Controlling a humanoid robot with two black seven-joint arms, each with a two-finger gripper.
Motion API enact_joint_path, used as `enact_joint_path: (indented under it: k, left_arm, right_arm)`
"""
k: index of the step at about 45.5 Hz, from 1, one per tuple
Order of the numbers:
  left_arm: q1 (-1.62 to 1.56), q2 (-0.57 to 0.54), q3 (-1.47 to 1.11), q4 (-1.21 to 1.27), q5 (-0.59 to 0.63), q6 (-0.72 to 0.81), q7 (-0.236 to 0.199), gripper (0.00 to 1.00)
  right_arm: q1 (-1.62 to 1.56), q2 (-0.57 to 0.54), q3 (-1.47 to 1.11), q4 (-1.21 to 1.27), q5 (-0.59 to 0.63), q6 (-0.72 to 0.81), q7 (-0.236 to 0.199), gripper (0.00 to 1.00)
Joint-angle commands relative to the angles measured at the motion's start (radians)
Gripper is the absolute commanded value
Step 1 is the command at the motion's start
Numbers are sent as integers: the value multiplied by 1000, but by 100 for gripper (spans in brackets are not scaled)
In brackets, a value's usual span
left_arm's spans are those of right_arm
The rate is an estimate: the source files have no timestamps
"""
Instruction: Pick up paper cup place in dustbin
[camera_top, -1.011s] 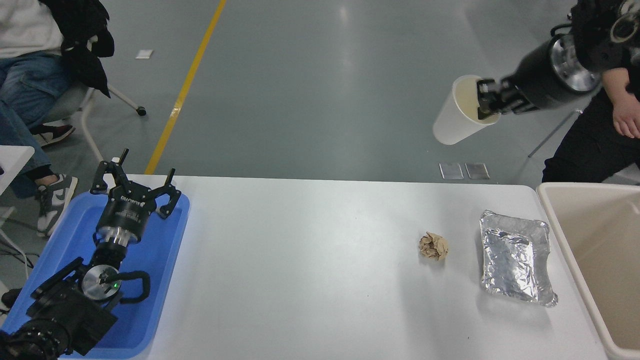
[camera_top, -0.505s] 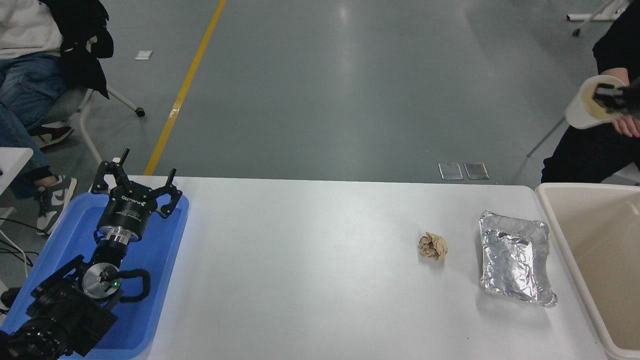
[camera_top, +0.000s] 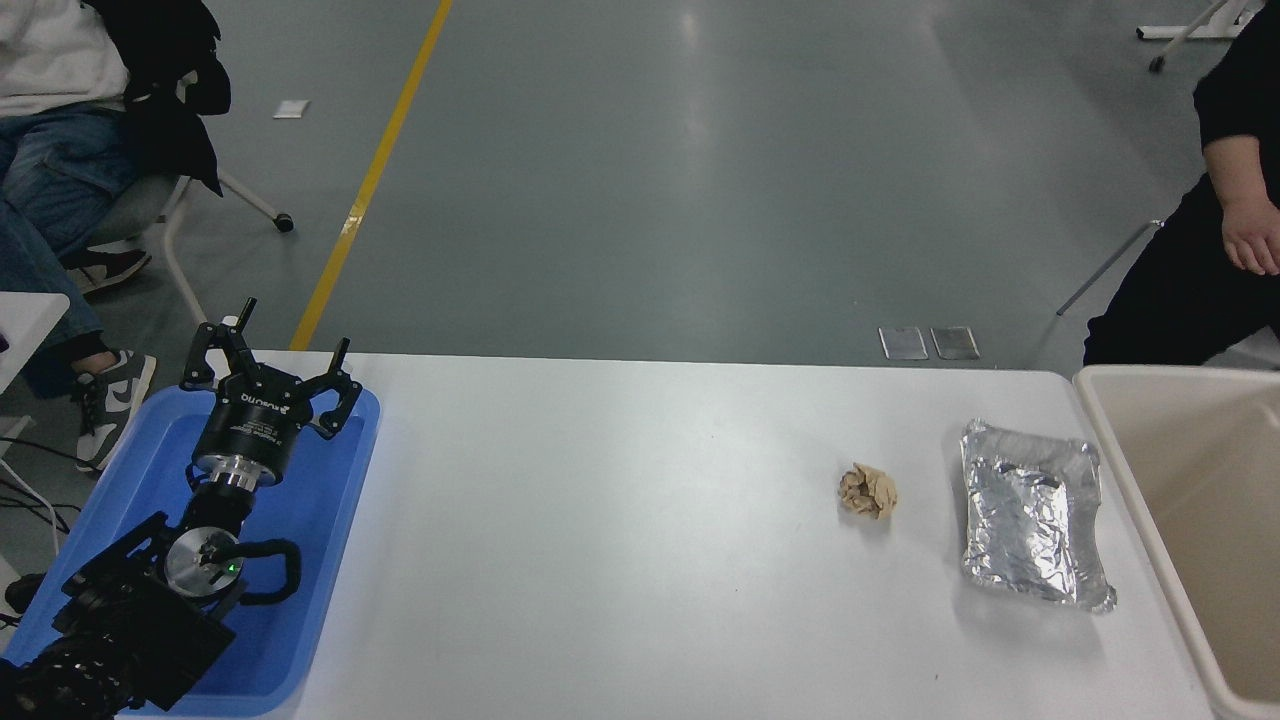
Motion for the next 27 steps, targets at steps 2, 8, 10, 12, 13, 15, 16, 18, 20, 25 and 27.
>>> enact_joint_path:
  k: [2, 8, 10, 12, 13, 15, 16, 18, 20, 25, 27]
  left_arm:
    - [0, -1, 0, 0, 0, 0, 0, 100]
    - [0, 0, 0, 0, 0, -1, -1, 100]
    - [0, 0, 0, -1, 0, 0, 0, 100]
    - [0, 0, 0, 0, 0, 0, 0, 100]
    - [0, 0, 0, -1, 0, 0, 0, 100]
    - [0, 0, 0, 0, 0, 0, -1, 100]
    - [0, 0, 0, 0, 0, 0, -1, 100]
    - [0, 0, 0, 0, 0, 0, 0, 100]
    - [0, 0, 0, 0, 0, -1, 0, 100]
    - [0, 0, 0, 0, 0, 0, 0, 100]
    - [0, 0, 0, 0, 0, 0, 0, 100]
  right_arm:
    - [-194, 22, 118, -24, 2, -86, 1, 0]
    - [-275, 45, 140, -24, 15, -112, 3, 0]
    - [-292, 52, 141, -24, 18, -120, 3, 0]
    - [-303, 61, 141, -24, 22, -129, 3, 0]
    - [-306, 66, 141, -24, 22, -131, 3, 0]
    - [-315, 74, 141, -24, 22, -135, 3, 0]
    - [-320, 77, 141, -24, 22, -139, 3, 0]
    - [-323, 83, 143, -24, 22, -140, 3, 0]
    - [-323, 88, 146, -24, 22, -142, 3, 0]
    - [-326, 89, 155, -24, 22, -142, 3, 0]
    - [-324, 89, 155, -24, 22, -142, 3, 3]
